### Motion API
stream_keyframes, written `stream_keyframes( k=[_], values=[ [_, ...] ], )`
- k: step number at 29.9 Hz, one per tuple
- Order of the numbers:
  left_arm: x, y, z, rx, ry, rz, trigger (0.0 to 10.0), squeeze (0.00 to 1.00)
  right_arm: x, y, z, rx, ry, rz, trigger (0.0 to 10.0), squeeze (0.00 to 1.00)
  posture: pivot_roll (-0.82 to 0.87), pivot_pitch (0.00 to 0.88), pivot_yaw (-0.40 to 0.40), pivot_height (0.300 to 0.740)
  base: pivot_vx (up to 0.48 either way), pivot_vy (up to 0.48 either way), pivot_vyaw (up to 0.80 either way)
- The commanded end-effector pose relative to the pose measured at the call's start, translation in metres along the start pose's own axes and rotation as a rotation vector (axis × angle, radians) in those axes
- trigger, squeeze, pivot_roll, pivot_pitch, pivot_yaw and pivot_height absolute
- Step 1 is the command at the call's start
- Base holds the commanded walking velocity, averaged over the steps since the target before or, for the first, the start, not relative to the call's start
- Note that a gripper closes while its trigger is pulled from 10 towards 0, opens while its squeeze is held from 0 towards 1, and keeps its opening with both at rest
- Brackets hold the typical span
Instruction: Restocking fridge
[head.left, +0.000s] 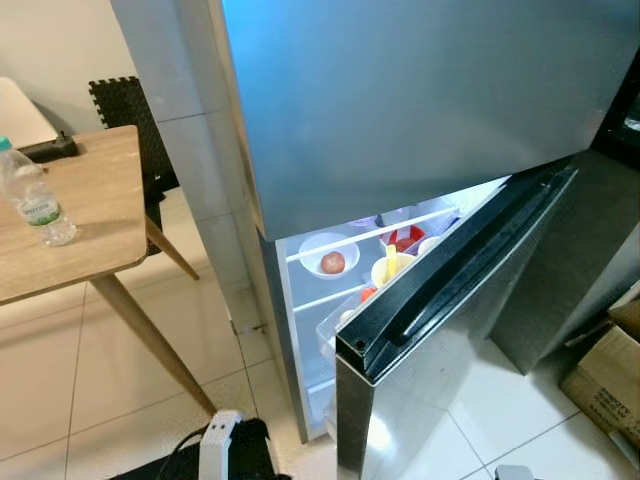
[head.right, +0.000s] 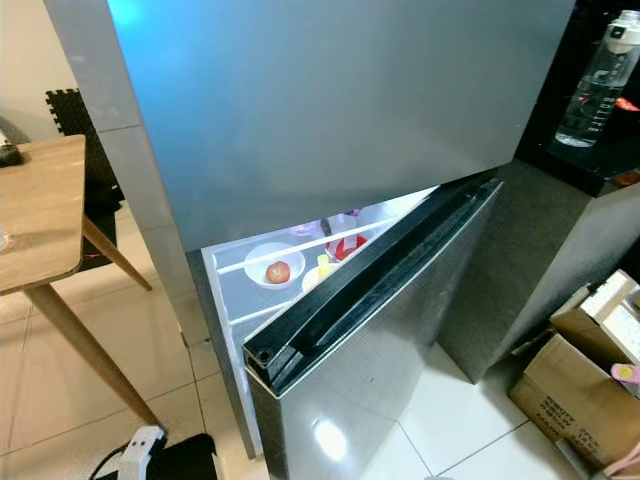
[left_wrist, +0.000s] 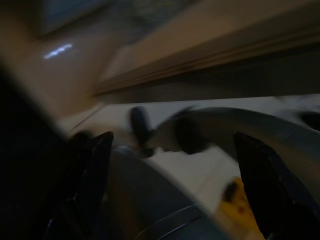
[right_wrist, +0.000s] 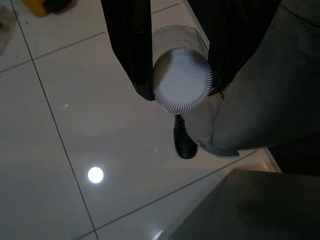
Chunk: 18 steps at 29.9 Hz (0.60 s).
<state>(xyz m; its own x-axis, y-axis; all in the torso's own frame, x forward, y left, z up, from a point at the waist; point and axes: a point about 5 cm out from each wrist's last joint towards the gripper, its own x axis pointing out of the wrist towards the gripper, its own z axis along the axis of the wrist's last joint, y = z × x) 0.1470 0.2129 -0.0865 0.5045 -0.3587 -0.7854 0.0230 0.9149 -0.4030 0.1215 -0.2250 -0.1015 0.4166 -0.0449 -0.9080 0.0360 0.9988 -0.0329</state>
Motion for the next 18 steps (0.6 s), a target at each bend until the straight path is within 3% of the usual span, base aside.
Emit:
stream_keyframes(
  k=[1, 10, 18],
  values=[
    [-0.005, 0.008, -0.019, -0.027, 0.049, 0.094, 10.0, 0.0, 0.0, 0.0, -0.002, -0.016, 0.011, -0.006, 10.0, 0.0, -0.07, 0.0, 0.001, 0.74, 0.0, 0.0, 0.0],
    [0.001, 0.006, -0.019, -0.02, 0.043, 0.229, 10.0, 0.0, 0.0, -0.001, -0.001, -0.027, 0.015, -0.013, 10.0, 0.0, -0.06, 0.0, -0.004, 0.74, 0.0, 0.0, 0.0],
    [0.002, 0.009, -0.008, 0.008, 0.015, 0.336, 10.0, 0.0, 0.0, 0.0, -0.001, -0.035, 0.015, -0.016, 10.0, 0.0, -0.07, 0.0, -0.004, 0.74, -0.375, 0.0, 0.0]
  ],
)
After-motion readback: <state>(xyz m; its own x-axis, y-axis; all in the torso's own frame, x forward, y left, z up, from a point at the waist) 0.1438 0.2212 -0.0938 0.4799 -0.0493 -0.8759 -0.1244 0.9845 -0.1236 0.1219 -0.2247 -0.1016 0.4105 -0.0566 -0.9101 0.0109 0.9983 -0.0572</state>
